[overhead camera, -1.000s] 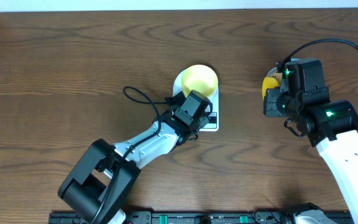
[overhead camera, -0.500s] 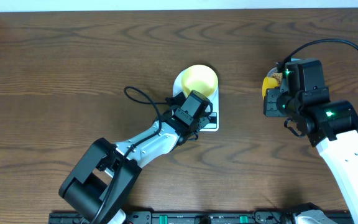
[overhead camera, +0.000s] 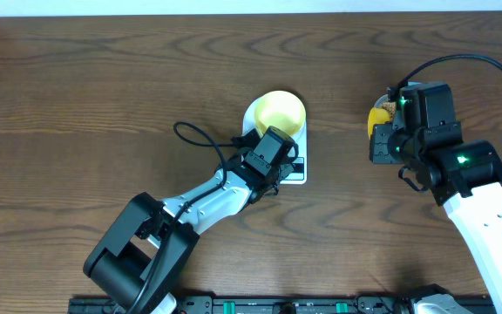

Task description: Scoop item into bowl and weigh 50g on scale

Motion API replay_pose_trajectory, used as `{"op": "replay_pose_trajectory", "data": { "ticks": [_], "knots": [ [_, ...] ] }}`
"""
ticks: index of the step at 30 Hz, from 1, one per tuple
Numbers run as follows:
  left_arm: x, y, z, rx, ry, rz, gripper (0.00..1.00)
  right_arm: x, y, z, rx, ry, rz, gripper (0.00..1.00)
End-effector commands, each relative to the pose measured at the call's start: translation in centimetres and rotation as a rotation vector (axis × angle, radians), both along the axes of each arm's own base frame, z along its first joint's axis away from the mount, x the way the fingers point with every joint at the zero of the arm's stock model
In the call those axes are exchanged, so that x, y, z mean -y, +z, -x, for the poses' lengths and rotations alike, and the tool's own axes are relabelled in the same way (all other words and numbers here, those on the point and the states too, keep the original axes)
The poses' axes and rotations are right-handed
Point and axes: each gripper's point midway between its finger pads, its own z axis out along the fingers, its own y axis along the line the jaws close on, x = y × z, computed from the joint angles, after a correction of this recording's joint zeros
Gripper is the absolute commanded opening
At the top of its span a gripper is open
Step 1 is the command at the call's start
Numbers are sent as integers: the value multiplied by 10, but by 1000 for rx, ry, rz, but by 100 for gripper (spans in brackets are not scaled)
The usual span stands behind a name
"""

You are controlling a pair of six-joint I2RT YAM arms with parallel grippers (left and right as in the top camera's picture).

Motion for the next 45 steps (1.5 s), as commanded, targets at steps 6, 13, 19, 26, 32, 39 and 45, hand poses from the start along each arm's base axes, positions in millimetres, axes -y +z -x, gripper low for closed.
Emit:
{"op": "replay_pose_trajectory", "data": {
  "ticks": [6,13,19,26,32,39,45],
  "knots": [
    [-2,-17,7,-52,-4,-10,7,3,-1,-1,-3,-4,3,1],
    [-2,-16,6,-48,-3,-7,7,2,-1,-1,-3,-4,2,1],
    [3,-11,0,-21,2,19,7,3,-1,-1,-4,-4,2,1],
    [-3,-16,5,-48,7,-11,7,3,-1,0,-7,-4,4,1],
    [-13,-20,6,-69,28,-32,7,3,-1,0,-7,-4,4,1],
    [-19,-21,3,-67,44,-45,7,3,-1,0,-6,-3,4,1],
    [-19,-21,3,-66,45,-46,7,3,-1,0,-6,-4,4,1]
  ]
}}
